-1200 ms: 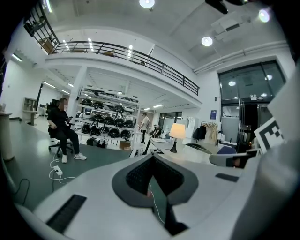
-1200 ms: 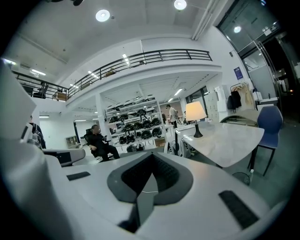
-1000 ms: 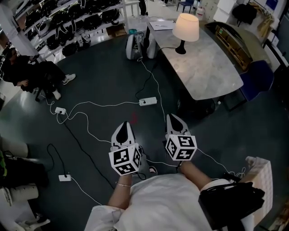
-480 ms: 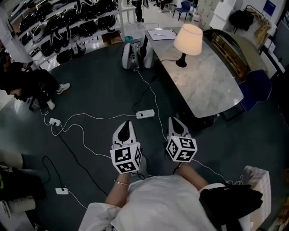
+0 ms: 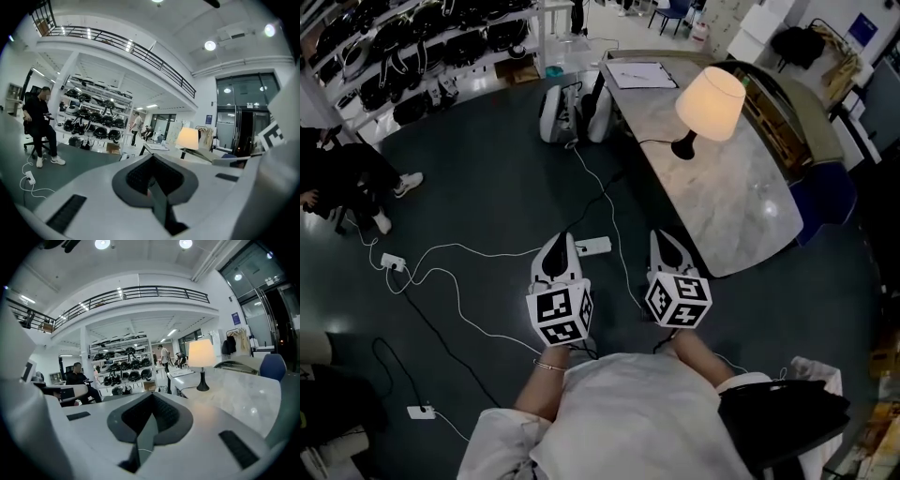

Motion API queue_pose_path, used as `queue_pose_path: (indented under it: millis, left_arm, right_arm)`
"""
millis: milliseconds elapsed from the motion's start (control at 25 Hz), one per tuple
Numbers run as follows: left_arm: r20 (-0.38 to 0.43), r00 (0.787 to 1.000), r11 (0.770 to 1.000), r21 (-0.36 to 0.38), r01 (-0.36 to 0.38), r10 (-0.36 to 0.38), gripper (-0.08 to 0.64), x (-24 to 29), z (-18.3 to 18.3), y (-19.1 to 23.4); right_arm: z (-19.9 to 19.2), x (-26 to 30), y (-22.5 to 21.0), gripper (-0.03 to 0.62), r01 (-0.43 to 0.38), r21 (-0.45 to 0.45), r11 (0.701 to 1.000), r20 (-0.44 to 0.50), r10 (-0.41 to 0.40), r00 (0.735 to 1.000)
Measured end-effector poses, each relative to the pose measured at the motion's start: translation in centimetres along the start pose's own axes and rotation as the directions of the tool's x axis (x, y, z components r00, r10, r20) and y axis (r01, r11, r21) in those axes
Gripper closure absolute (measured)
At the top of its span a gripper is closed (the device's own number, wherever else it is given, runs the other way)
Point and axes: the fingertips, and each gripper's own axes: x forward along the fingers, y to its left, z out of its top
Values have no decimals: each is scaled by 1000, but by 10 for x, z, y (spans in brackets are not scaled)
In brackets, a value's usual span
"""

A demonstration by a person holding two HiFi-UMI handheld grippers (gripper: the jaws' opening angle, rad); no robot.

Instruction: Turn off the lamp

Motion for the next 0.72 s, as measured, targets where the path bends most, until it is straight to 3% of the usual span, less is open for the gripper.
queue_pose_path:
  millis: [360, 720]
  left_arm:
    - [-64, 997, 999, -3, 44, -44, 566, 75, -1, 41]
    - [-114, 988, 995, -11, 99, -100, 566, 115, -12, 52]
  right_arm:
    - [-1, 78, 9, 595, 39, 1, 999, -49, -39, 998]
    - [-8, 101, -9, 595, 130, 2, 992, -88, -129, 988]
